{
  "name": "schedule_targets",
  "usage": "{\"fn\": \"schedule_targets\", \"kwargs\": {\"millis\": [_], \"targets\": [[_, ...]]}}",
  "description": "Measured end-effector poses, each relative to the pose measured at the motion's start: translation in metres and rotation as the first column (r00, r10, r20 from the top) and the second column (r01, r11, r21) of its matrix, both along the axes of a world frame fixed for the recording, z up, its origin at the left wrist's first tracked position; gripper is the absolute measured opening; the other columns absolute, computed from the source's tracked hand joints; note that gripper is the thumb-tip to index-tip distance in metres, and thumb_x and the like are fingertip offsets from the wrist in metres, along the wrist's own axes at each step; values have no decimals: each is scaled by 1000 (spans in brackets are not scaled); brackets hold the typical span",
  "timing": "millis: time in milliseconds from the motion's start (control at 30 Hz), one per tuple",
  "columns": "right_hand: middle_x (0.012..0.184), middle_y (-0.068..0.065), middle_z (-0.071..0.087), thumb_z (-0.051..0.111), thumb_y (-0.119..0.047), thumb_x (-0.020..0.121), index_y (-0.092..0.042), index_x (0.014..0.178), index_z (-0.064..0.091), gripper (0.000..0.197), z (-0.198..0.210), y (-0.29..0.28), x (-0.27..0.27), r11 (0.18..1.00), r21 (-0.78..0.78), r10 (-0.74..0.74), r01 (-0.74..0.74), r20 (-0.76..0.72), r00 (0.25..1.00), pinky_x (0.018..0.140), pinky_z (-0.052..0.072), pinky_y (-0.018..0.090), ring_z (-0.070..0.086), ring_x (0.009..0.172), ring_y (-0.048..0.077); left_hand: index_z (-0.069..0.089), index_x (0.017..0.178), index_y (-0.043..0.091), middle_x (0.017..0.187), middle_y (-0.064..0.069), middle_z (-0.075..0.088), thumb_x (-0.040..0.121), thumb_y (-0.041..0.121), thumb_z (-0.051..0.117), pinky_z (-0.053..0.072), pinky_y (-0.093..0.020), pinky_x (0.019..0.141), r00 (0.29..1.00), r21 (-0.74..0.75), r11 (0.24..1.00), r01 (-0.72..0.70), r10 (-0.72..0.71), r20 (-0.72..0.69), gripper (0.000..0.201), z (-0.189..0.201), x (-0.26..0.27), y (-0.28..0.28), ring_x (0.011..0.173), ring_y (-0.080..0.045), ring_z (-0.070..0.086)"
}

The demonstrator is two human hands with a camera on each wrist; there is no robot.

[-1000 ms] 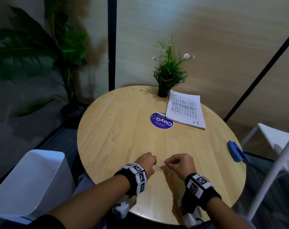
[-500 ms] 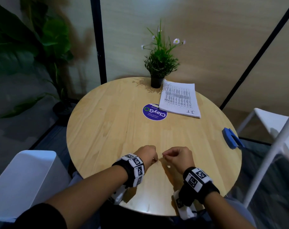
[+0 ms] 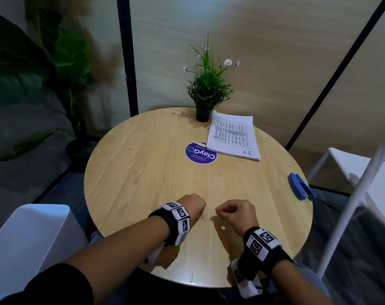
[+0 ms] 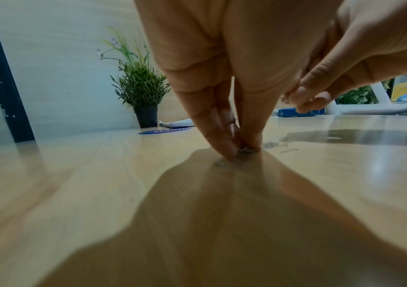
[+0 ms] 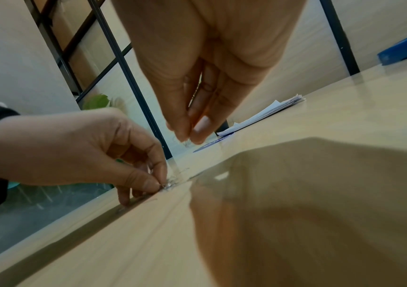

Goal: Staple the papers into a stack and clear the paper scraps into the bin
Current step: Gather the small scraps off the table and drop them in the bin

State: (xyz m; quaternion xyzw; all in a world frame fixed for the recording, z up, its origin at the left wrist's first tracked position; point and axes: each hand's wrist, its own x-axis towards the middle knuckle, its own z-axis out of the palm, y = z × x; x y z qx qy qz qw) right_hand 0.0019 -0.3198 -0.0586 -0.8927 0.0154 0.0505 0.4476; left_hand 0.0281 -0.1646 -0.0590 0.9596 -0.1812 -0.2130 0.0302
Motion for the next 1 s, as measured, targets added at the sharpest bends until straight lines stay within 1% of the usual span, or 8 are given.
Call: {"fn": "schedule_targets", "kwargs": {"millis": [133, 333, 500, 633, 767, 867, 933, 1000], "targets": [[65, -7, 69, 73, -4, 76, -24, 63, 70, 24, 5, -1, 0, 1000, -22, -3, 3, 7, 1000, 59, 50, 10, 63, 61, 5, 66, 105, 1, 114, -16, 66, 88, 2, 53, 48, -34, 88, 997, -146, 987, -71, 67, -29, 22, 3, 1, 10, 105, -32, 61], [64, -8, 68, 74, -3, 75, -27, 60, 69, 28, 18, 30, 0, 997, -54, 48, -48, -2, 999, 64, 50, 14, 62, 62, 5, 68, 100, 4, 109, -9, 70, 89, 10, 56, 46, -26, 85, 967, -483, 848, -220, 255, 8, 17, 23, -4, 62, 99, -22, 63], [50, -16, 63, 75, -2, 74, -28, 58, 68, 31, 32, 103, 4, 979, -48, 200, -200, 14, 980, 59, 50, 11, 59, 50, -4, 68, 97, 7, 98, -5, 66, 90, 14, 59, 39, -21, 72, 923, -549, 779, -302, 383, 36, 14, 41, -21, 139, 77, -13, 54], [40, -24, 56, 75, -4, 72, -13, 72, 77, 9, 40, 186, 2, 923, -78, 381, -377, 36, 924, 55, 44, 5, 56, 46, -9, 68, 94, 5, 87, -1, 61, 89, 13, 61, 45, -23, 68, 871, -569, 719, -398, 492, 13, 12, 47, -45, 217, 66, -17, 57], [56, -9, 66, 76, -8, 73, -10, 76, 77, 4, 39, 274, -12, 822, -91, 568, -562, 60, 821, 57, 46, 6, 56, 46, -8, 69, 93, 6, 81, 1, 60, 87, 13, 62, 41, -20, 67, 794, -551, 668, -500, 608, 17, 12, 39, -77, 294, 65, -9, 54], [75, 9, 74, 74, -6, 72, -8, 79, 77, 8, 30, 335, -27, 721, -132, 688, -680, 30, 725, 61, 46, 8, 56, 52, -2, 67, 86, 10, 75, 0, 63, 86, 11, 61, 42, -13, 55, 714, -538, 593, -598, 700, -21, 6, 20, -105, 345, 56, -3, 52], [79, 12, 75, 73, -4, 72, -7, 80, 77, 10, 23, 370, -33, 663, -150, 743, -733, 17, 669, 66, 47, 13, 59, 59, 7, 68, 87, 7, 87, -7, 70, 86, 11, 61, 41, -16, 57, 664, -525, 552, -648, 747, -35, 8, 5, -122, 372, 55, 1, 50], [81, 13, 75, 72, -3, 72, -7, 80, 77, 10, 15, 400, -36, 629, -160, 772, -761, 7, 636, 65, 45, 8, 61, 62, 9, 69, 89, 5, 97, -11, 71, 86, 10, 60, 43, -19, 62, 614, -508, 508, -696, 787, -54, 10, -9, -135, 392, 56, 1, 47]]}}
